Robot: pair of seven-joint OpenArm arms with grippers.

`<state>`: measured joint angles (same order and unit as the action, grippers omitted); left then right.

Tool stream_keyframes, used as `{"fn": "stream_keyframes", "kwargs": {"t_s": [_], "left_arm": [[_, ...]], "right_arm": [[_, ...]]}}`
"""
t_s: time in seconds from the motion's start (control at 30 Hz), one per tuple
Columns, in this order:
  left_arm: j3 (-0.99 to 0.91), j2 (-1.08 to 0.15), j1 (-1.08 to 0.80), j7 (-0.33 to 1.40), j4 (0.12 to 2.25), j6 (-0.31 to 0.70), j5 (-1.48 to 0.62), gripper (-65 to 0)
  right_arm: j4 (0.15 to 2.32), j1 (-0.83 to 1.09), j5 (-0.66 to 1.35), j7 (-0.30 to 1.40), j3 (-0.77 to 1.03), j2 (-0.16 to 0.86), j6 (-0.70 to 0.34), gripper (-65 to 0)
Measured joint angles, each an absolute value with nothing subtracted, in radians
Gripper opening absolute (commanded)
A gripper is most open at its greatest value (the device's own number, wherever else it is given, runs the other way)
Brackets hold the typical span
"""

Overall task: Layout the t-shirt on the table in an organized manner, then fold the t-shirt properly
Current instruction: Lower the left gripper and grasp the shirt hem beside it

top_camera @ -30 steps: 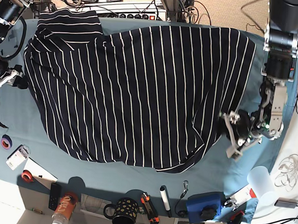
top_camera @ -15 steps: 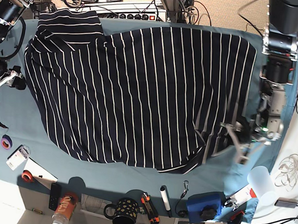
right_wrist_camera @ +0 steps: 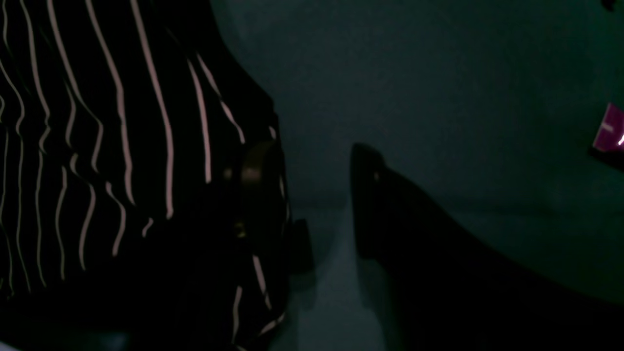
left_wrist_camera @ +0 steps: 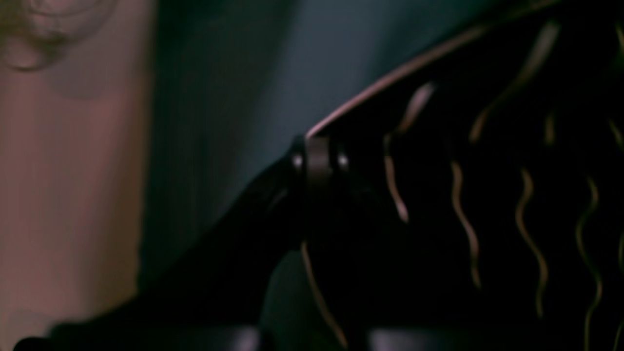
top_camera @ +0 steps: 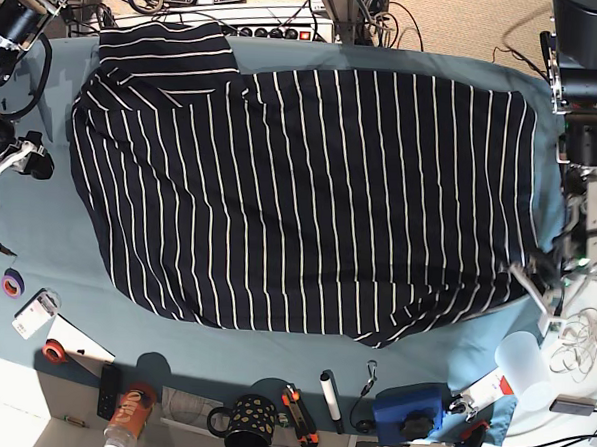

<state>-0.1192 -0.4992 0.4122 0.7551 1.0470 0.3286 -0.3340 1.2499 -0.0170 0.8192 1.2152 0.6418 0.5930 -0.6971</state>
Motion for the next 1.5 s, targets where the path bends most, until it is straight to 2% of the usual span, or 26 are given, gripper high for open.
{"fn": "stream_keyframes", "kwargs": {"t_s": [0.07, 0.23, 0.37, 0.4, 0.53, 0.63, 0.7, 0.87, 0.93, 1.07, 1.17, 1.23, 1.27, 1.33, 1.4, 1.5], "left_arm": [[-0.121, -0.499, 0.416, 0.757, 1.047, 0.368, -0.359, -37.2], [-0.123, -0.500, 0.461, 0.820, 1.047, 0.371, -0.506, -36.2], [-0.124, -0.493, 0.522, 0.841, 1.058, 0.611, -0.703, -36.8], [-0.122, -0.482, 0.543, 0.838, 1.060, 0.625, -0.716, -37.8], [-0.088, -0.388, 0.607, 0.820, 1.064, 0.624, -0.516, -39.6], [0.036, -0.340, 0.619, 0.712, 1.060, 0.595, -0.393, -39.6], [0.130, -0.336, 0.636, 0.655, 1.061, 0.520, -0.326, -39.7], [0.310, -0.352, 0.714, 0.648, 0.992, 0.380, -0.233, -39.7], [0.348, -0.338, 0.743, 0.646, 0.908, 0.383, -0.240, -39.6], [0.357, -0.307, 0.785, 0.641, 0.715, 0.457, -0.245, -39.6], [0.357, -0.308, 0.786, 0.627, 0.657, 0.469, -0.240, -39.7], [0.357, -0.307, 0.785, 0.622, 0.657, 0.469, -0.239, -44.5], [0.357, -0.306, 0.785, 0.620, 0.657, 0.470, -0.243, -49.5], [0.357, -0.304, 0.785, 0.615, 0.657, 0.472, -0.243, -63.6], [0.357, -0.304, 0.777, 0.580, 0.657, 0.447, -0.245, -65.0], [0.357, -0.304, 0.771, 0.549, 0.657, 0.326, -0.248, -65.0]], "right_arm": [[1.250, -0.017, 0.819, 1.215, 0.642, 0.593, -0.697, -41.0], [1.250, -0.017, 0.819, 1.215, 0.642, 0.593, -0.697, -41.0], [1.250, -0.017, 0.819, 1.169, 0.642, 0.593, -0.697, -41.0], [1.250, -0.020, 0.819, 1.170, 0.642, 0.593, -0.697, -41.0], [1.250, -0.020, 0.833, 1.171, 0.642, 0.593, -0.697, -41.0], [1.250, -0.022, 0.838, 1.170, 0.642, 0.593, -0.697, -41.0], [1.250, -0.023, 0.839, 1.171, 0.642, 0.593, -0.697, -41.0], [1.250, -0.022, 0.838, 1.192, 0.642, 0.593, -0.697, -41.0], [1.250, -0.023, 0.839, 1.193, 0.642, 0.593, -0.697, -41.0], [1.250, -0.022, 0.838, 1.196, 0.642, 0.593, -0.697, -41.0], [1.250, -0.022, 0.838, 1.196, 0.642, 0.593, -0.697, -41.0], [1.250, -0.022, 0.838, 1.196, 0.642, 0.593, -0.697, -41.0], [1.250, -0.022, 0.838, 1.196, 0.642, 0.593, -0.697, -41.0], [1.250, -0.022, 0.838, 1.196, 0.642, 0.593, -0.697, -41.0], [1.250, -0.022, 0.838, 1.196, 0.642, 0.593, -0.697, -41.0], [1.250, -0.022, 0.838, 1.196, 0.642, 0.593, -0.697, -41.0]]}}
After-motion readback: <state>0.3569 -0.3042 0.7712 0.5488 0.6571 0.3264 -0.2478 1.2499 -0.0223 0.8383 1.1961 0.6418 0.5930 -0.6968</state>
